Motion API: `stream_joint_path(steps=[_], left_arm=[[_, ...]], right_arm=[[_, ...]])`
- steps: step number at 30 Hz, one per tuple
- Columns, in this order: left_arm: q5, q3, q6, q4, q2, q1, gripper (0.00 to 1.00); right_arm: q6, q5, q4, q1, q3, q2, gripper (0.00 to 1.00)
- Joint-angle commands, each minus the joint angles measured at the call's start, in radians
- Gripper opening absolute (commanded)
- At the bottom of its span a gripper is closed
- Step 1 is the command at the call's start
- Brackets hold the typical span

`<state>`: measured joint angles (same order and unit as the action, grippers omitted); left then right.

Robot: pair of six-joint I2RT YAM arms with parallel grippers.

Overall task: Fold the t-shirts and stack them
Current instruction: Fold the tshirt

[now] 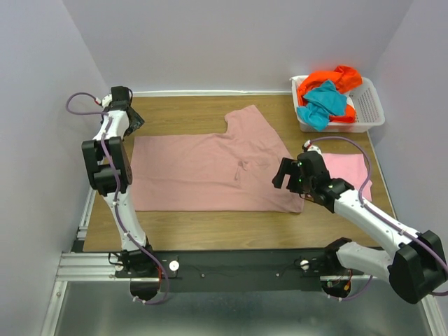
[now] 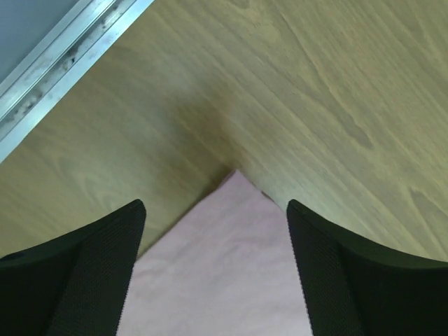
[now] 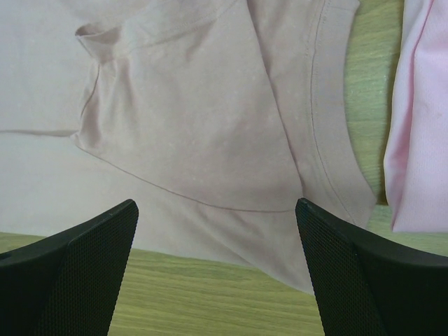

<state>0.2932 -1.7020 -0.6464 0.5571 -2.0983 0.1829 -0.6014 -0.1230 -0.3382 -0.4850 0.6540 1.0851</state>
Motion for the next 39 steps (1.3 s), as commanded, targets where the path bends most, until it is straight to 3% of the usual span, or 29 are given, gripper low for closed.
stream_joint_path(steps=[1,10,20,27,29,34,36,39], left_arm=[[-0.055,-0.102,0.071,0.046,-0.089,0.010,0.84],[-0.062,-0.137,0.096,0.040,-0.183,0.010,0.66],[-0.063,-0.139,0.117,0.032,-0.212,0.010,0.59],[-0.112,-0.130,0.151,0.023,-0.227,0.010,0.33],[-0.115,-0.114,0.154,0.015,-0.223,0.009,0.32],[-0.124,-0.071,0.166,0.000,-0.193,0.009,0.16],[-0.126,-0.050,0.171,-0.013,-0.174,0.004,0.02],[-0.118,-0.024,0.180,-0.026,-0.143,-0.002,0.00]], right_arm=[[0.014,-0.029,-0.009,-0.004,-0.024,-0.025,1.00],[0.017,-0.029,-0.012,-0.004,-0.030,-0.036,1.00],[0.025,-0.023,-0.010,-0.004,-0.025,-0.013,1.00],[0.020,-0.030,-0.013,-0.004,-0.027,0.013,1.00],[0.022,-0.029,-0.012,-0.003,-0.025,0.018,1.00],[0.023,-0.026,-0.012,-0.004,-0.011,0.029,1.00],[0.023,-0.027,-0.012,-0.004,-0.008,0.035,1.00],[0.023,-0.032,-0.010,-0.004,-0.001,0.044,1.00]])
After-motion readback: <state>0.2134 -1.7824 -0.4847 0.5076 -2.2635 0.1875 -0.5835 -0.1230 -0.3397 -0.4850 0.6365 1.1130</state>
